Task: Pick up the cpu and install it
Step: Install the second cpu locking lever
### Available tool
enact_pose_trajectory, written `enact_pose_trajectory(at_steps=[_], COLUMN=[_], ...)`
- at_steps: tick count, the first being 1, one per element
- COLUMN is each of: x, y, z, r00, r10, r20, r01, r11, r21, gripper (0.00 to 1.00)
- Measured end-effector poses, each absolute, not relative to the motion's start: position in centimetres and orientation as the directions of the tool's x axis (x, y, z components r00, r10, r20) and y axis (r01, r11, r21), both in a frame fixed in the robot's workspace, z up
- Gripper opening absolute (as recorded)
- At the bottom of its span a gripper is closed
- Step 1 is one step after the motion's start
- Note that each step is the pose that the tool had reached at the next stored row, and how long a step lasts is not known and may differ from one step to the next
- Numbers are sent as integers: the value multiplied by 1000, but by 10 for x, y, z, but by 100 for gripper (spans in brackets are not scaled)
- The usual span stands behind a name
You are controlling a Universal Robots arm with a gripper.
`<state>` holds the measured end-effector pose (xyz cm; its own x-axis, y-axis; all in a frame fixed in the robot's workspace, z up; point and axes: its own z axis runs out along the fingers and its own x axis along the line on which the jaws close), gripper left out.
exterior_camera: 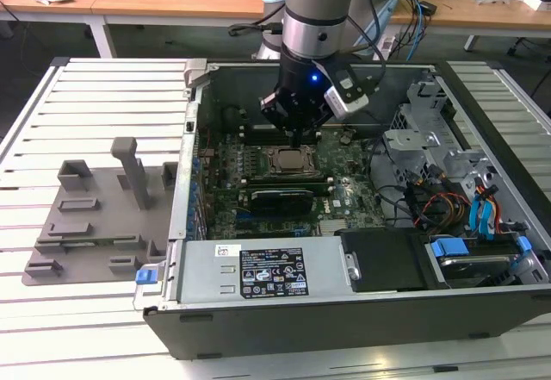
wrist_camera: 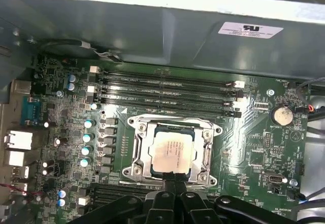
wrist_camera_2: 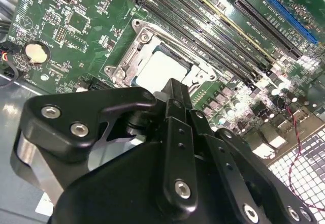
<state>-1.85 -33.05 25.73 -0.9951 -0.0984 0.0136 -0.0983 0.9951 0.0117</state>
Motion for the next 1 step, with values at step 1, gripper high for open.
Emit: enact_pose_trajectory(at_steps=[1], x=[-19], y=[-330], z=[257], r00=[-995], r10=[-98], r20=[14], r01=[-98], r11=[995], r21=[12], gripper=[11])
